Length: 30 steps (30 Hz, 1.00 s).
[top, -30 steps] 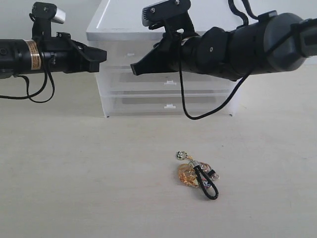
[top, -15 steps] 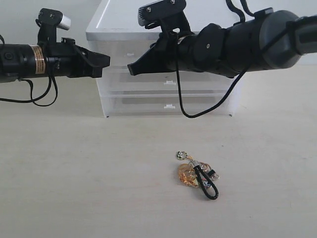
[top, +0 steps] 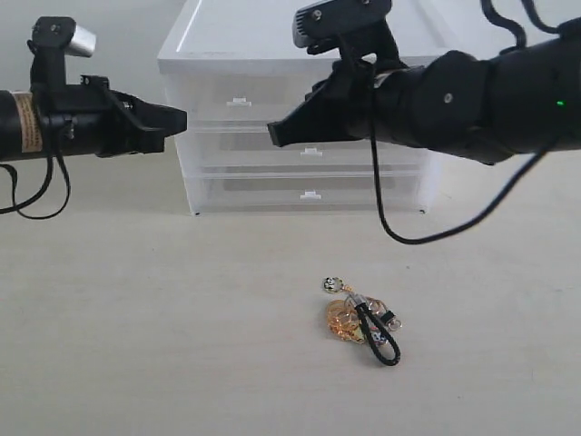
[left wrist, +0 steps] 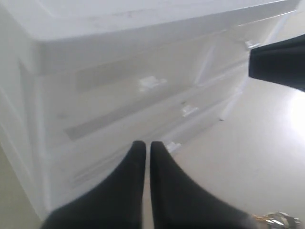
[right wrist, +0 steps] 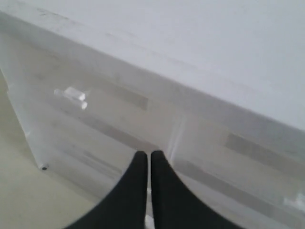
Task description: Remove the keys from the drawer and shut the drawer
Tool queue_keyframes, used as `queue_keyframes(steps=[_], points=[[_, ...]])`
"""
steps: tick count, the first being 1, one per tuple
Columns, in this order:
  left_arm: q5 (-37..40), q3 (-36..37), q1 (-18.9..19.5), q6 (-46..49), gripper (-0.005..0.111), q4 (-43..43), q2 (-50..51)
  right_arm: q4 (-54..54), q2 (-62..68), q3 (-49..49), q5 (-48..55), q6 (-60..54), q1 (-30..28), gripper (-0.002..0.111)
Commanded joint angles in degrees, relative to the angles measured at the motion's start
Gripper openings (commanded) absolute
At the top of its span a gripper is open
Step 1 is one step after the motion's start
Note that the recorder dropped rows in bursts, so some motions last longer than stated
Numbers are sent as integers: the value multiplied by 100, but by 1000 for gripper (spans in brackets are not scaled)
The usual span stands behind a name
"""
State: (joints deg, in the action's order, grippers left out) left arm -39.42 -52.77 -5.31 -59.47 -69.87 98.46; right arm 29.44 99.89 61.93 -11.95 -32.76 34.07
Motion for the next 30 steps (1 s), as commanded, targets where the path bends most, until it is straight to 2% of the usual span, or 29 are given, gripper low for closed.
queue_keyframes(steps=[1, 4, 8, 11, 14, 19, 22, 24, 25, 30], points=[[-597, 767, 4, -265, 4, 74, -752, 23, -735, -813, -298, 80, -37, 0], [-879, 1546, 4, 39, 4, 343, -1452, 23, -1469, -1630, -642, 366, -37, 0], [-1075, 2802, 4, 48, 4, 632, -2921, 211, -2803, -2775, -828, 432, -37, 0], [-1759, 3557, 4, -167, 4, 630, -3967, 409, -3542, -3220, -762, 432, -37, 0], [-1815, 4079, 4, -529, 4, 630, -4982, 409, -3936, -3328, -190, 370, -37, 0], [-1814, 4350, 4, -841, 4, 719, -6069, 409, -3992, -3328, 88, 370, -37, 0], [-1814, 4350, 4, -1074, 4, 904, -6145, 409, -3992, -3328, 43, 370, -37, 0], [-1801, 4350, 4, -1768, 4, 659, -6145, 409, -3992, -3328, 43, 370, -37, 0], [-1801, 4350, 4, -2236, 4, 182, -6145, 409, -3992, -3328, 43, 370, -37, 0], [-1801, 4350, 4, -2262, 4, -319, -6145, 409, -3992, -3328, 43, 370, -37, 0]])
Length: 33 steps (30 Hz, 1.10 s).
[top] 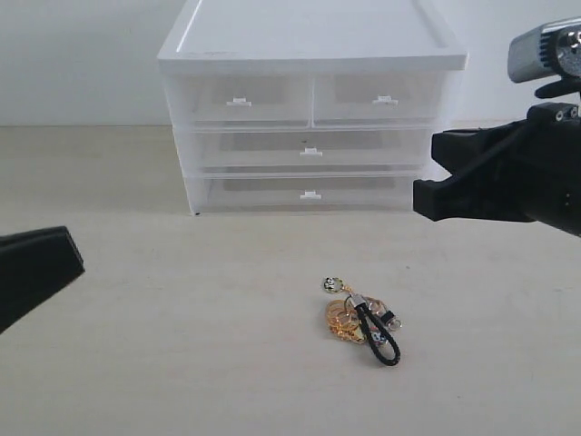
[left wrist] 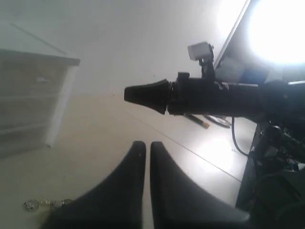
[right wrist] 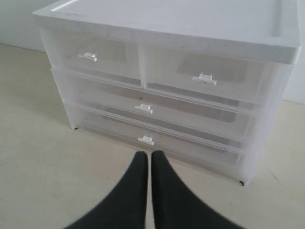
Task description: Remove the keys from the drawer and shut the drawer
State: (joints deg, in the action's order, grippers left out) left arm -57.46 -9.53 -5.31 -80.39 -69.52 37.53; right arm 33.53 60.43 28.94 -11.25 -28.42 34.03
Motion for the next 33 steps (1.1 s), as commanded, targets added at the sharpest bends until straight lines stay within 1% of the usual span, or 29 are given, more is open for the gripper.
queue_keyframes(steps=[1, 6, 7, 9, 11, 12, 14, 17, 19, 21, 24, 28, 33], points=[[30, 26, 4, -170, 4, -353, -52, 1, -47, -29, -26, -64, -33, 0], [30, 26, 4, -170, 4, -353, -52, 1, -47, -29, -26, -64, -33, 0], [40, 14, 4, -56, 4, -323, -52, 1, -47, -29, -26, -64, -33, 0], [353, -62, 4, 639, 4, 21, -52, 1, -47, -29, -26, -64, -33, 0], [965, -102, -20, 1003, 4, 565, -151, 1, -47, -29, -26, -64, -33, 0], [1447, -102, -5, 1026, 4, 902, -369, 1, -47, -29, -26, -64, -33, 0], [2392, -102, 118, 877, 4, 1255, -923, 1, -47, -29, -25, -52, -33, 0], [3781, -102, 330, 552, 4, 1317, -1952, 1, -47, -29, -37, -63, -33, 0], [4469, -90, 422, 495, 4, 1317, -2667, 1, -47, -29, -37, -63, -33, 0], [4934, -90, 493, 482, 4, 1317, -3221, 1, -47, -29, -37, -63, -33, 0], [5429, -90, 512, 482, 4, 1317, -3696, 1, -47, -29, -37, -52, -33, 0], [6086, -81, 512, 450, 4, 1320, -3753, 1, -47, -29, -37, -52, -33, 0], [6770, -81, 531, 94, 4, 1365, -3753, 1, -47, -29, -50, -52, -33, 0]])
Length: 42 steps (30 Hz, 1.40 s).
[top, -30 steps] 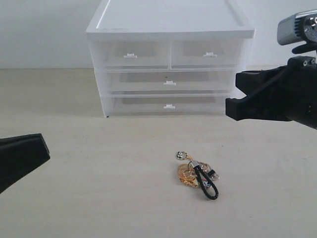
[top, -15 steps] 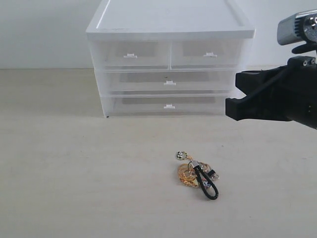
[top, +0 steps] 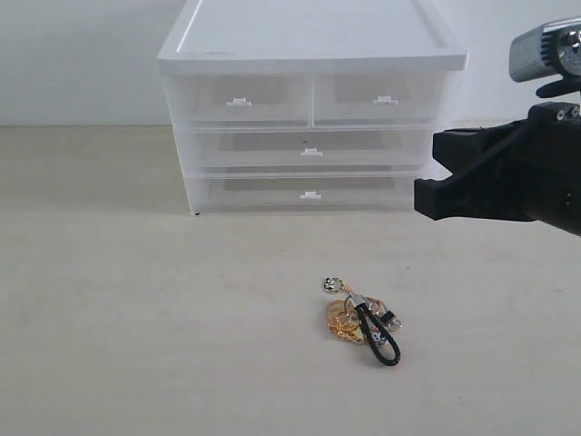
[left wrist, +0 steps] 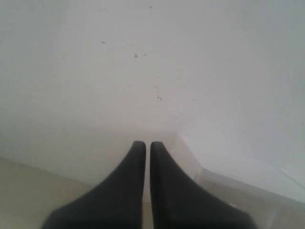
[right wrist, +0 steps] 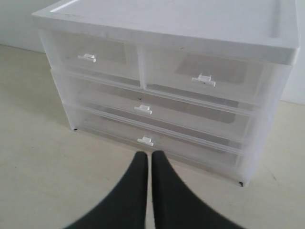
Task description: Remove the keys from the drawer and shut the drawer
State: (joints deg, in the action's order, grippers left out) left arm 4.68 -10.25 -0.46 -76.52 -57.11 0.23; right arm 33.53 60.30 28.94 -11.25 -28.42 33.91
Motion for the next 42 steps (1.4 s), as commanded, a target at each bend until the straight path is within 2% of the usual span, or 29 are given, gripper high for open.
queue_keyframes(steps=[1, 6, 10, 14, 16, 18, 20, 22, 26, 29, 32, 37, 42], points=[[595, -10, 46, -333, 4, 124, -23, 1, -33, -29, -50, -52, -20, 0], [569, -10, 46, -532, 4, 133, -23, 1, -33, -29, -47, -41, -20, 0], [476, 53, 46, -1266, 4, 696, -23, 1, -33, -29, -47, -41, -20, 0], [94, 365, 46, -1324, 4, 1206, -23, 1, -33, -29, -47, -41, -20, 0], [184, 531, 46, -563, 4, 2127, -23, 1, -33, -29, -47, -41, -20, 0], [293, 668, 56, 779, 4, 3158, -23, 1, -33, -29, -47, -41, -20, 0], [247, 823, 65, 2612, 4, 3939, -23, 1, -33, -29, -47, -41, -20, 0], [196, 947, 65, 4189, 4, 4328, -23, 1, -33, -29, -47, -41, -20, 0], [127, 1025, 65, 5593, 4, 4709, -23, 1, -33, -29, -47, -41, -20, 0], [387, 1025, 65, 6578, 4, 5200, -23, 1, -33, -29, -47, -41, -20, 0], [560, 1025, 65, 7259, 4, 5361, -23, 1, -33, -29, -47, -41, -20, 0], [1349, 1025, 65, 7382, 4, 5349, -23, 1, -33, -29, -47, -41, -20, 0], [1359, 1025, 65, 7382, 4, 5349, -23, 1, -33, -29, -47, -41, -20, 0]])
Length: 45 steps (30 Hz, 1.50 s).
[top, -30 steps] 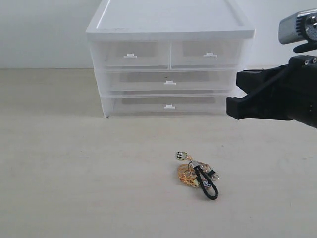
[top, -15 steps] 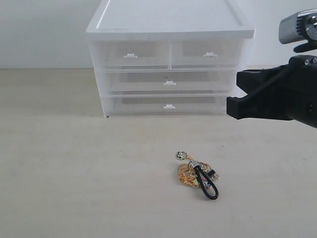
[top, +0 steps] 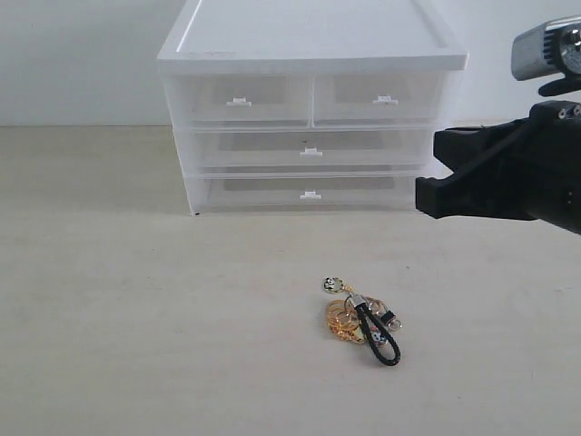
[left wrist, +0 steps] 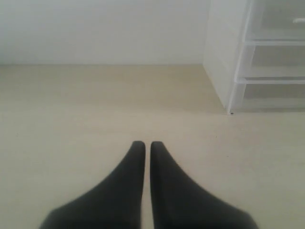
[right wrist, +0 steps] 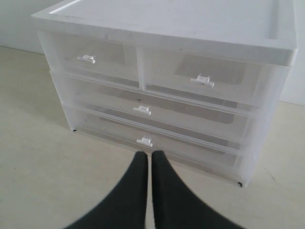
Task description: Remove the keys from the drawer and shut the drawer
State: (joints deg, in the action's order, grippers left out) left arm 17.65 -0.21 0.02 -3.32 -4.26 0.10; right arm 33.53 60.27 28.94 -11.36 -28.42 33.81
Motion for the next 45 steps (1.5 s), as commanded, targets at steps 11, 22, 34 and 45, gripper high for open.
queue_keyframes(steps=[11, 22, 34, 45], points=[[45, 21, 18, 62, 4, 64, -10, 1, -31, -29, -36, -41, -11, 0], [45, 21, 18, 62, 4, 64, -10, 1, -31, -29, -36, -102, -11, 0], [44, 21, 18, 62, 4, 50, -10, 39, -2503, -340, 1393, -12, -1739, 0], [44, 21, 18, 62, 4, 50, -10, 90, -5430, -2182, 436, 587, -3239, 0]])
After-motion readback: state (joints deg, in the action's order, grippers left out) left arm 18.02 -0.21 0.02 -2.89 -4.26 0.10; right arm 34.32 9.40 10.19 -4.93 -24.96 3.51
